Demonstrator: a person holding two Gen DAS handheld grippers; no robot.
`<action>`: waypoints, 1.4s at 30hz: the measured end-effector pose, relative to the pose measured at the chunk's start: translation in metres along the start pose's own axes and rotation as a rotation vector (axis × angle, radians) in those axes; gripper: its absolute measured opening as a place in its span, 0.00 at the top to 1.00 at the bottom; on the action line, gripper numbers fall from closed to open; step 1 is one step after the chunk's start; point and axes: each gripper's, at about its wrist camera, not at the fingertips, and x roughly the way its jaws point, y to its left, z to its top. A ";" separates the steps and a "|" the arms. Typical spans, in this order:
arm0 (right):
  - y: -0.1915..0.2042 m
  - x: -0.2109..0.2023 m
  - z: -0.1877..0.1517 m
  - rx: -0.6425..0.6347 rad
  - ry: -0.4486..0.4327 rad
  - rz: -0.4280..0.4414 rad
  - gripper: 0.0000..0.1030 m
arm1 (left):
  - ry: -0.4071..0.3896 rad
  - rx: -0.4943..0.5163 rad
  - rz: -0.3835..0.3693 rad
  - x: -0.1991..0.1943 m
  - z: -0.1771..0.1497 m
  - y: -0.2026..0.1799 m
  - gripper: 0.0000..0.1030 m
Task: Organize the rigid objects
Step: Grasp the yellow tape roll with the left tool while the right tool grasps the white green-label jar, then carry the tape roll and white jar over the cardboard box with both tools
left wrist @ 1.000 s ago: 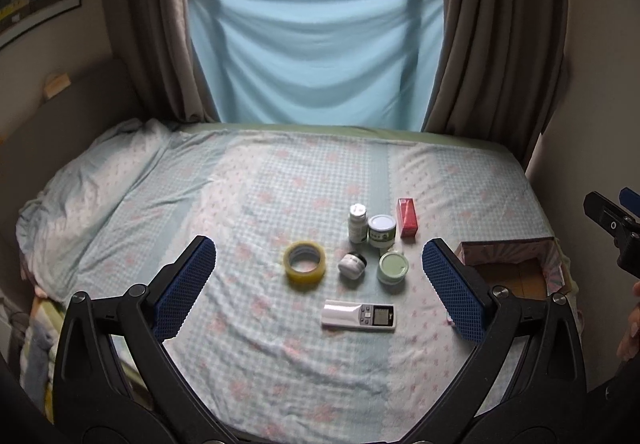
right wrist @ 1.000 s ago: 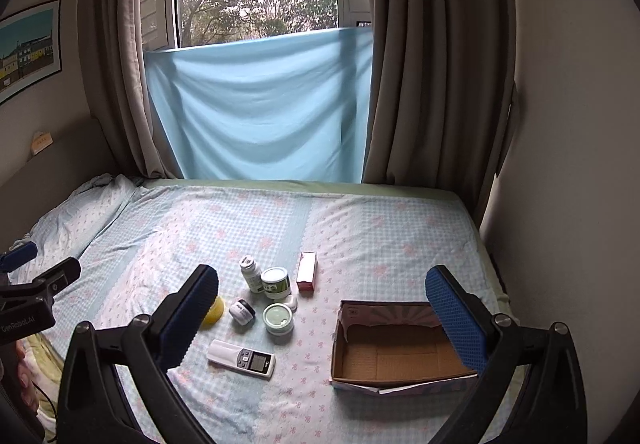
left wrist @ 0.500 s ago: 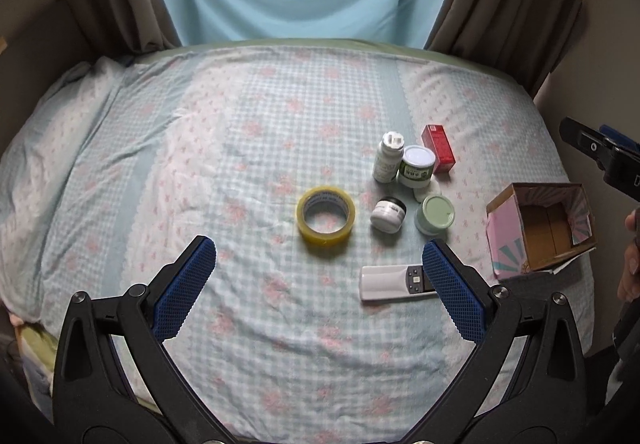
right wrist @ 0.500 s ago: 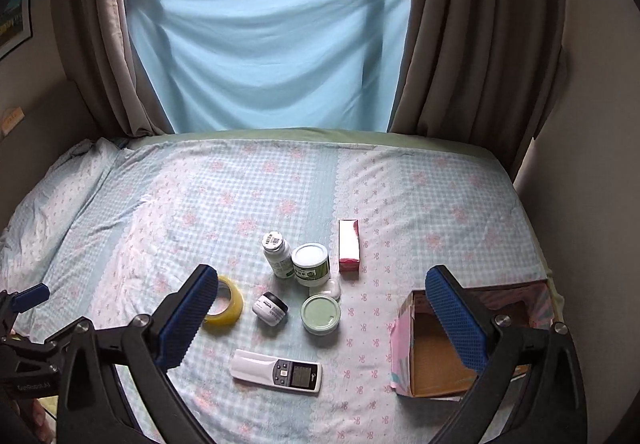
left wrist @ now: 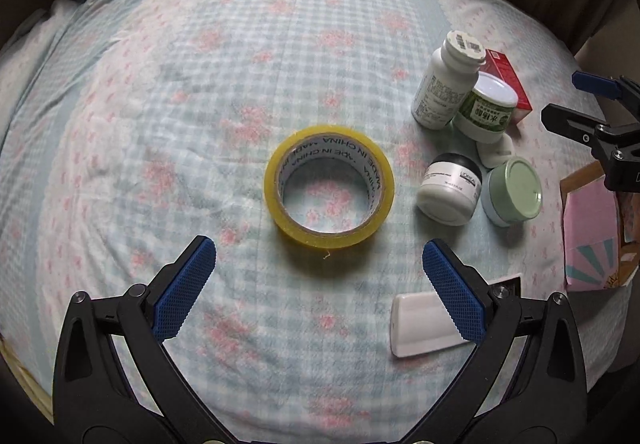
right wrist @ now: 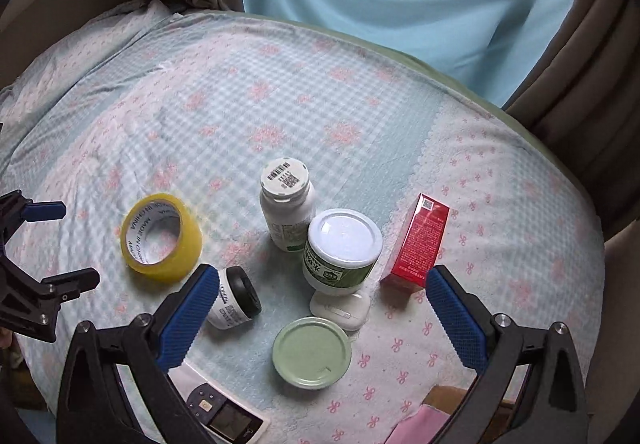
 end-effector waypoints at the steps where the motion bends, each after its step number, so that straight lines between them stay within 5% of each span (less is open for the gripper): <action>1: -0.003 0.011 -0.002 -0.006 0.009 0.009 0.00 | 0.004 0.001 0.013 0.011 -0.001 -0.004 0.00; 11: -0.024 0.085 -0.002 -0.088 0.045 0.122 0.06 | -0.012 -0.040 0.094 0.080 0.008 -0.016 0.00; 15: -0.018 0.099 0.005 -0.162 0.050 0.154 0.18 | -0.024 -0.045 0.105 0.091 0.015 -0.019 0.00; 25: -0.029 0.109 0.011 -0.139 0.047 0.201 0.33 | -0.047 -0.057 0.118 0.093 0.023 -0.016 0.05; 42: -0.029 0.078 0.008 -0.082 0.025 0.178 0.34 | -0.109 -0.061 0.120 0.058 0.026 -0.017 0.05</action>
